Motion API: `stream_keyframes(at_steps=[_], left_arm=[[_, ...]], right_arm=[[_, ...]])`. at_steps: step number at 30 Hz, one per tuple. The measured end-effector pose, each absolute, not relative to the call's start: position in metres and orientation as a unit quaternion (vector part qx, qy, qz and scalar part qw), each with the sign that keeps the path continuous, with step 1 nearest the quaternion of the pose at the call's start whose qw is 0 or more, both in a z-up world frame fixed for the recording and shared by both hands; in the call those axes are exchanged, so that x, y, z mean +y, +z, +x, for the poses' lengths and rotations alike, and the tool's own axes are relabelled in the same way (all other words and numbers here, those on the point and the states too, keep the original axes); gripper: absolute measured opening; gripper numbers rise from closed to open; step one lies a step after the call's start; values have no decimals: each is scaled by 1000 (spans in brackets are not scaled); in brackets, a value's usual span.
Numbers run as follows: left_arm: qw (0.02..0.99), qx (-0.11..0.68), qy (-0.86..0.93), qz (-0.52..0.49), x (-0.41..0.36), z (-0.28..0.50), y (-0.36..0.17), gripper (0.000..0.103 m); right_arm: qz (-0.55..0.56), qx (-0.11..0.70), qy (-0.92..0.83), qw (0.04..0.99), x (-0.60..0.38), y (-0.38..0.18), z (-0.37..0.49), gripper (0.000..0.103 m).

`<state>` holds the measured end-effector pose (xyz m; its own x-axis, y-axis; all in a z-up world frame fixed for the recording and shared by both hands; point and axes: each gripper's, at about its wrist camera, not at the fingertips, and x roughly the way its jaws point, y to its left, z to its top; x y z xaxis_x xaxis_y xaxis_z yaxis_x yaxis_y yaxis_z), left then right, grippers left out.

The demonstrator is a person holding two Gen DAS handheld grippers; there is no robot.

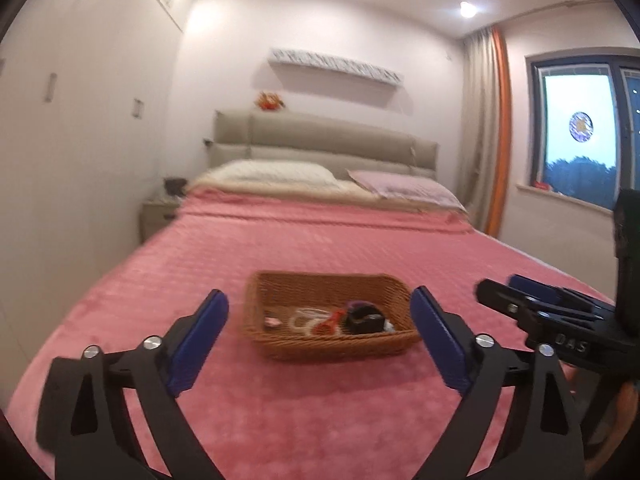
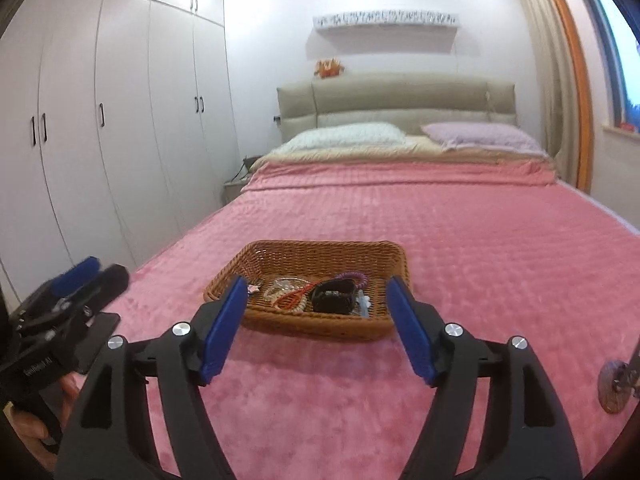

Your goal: Organize jewelry

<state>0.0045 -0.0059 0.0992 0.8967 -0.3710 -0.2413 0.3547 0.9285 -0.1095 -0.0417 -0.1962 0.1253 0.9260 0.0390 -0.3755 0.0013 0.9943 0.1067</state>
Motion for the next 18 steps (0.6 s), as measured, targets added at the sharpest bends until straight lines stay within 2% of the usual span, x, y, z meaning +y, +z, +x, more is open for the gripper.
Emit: stream_keyframes(at_steps=[8, 13, 18], left_arm=[[990, 88, -105, 19, -8, -29, 58, 92], [990, 100, -93, 39, -15, -25, 31, 93], [989, 106, -99, 37, -14, -22, 28, 93]], right_arm=[[17, 140, -25, 990, -181, 88, -68, 68], [6, 140, -36, 989, -177, 68, -68, 68], [-9, 132, -42, 990, -171, 56, -72, 69]])
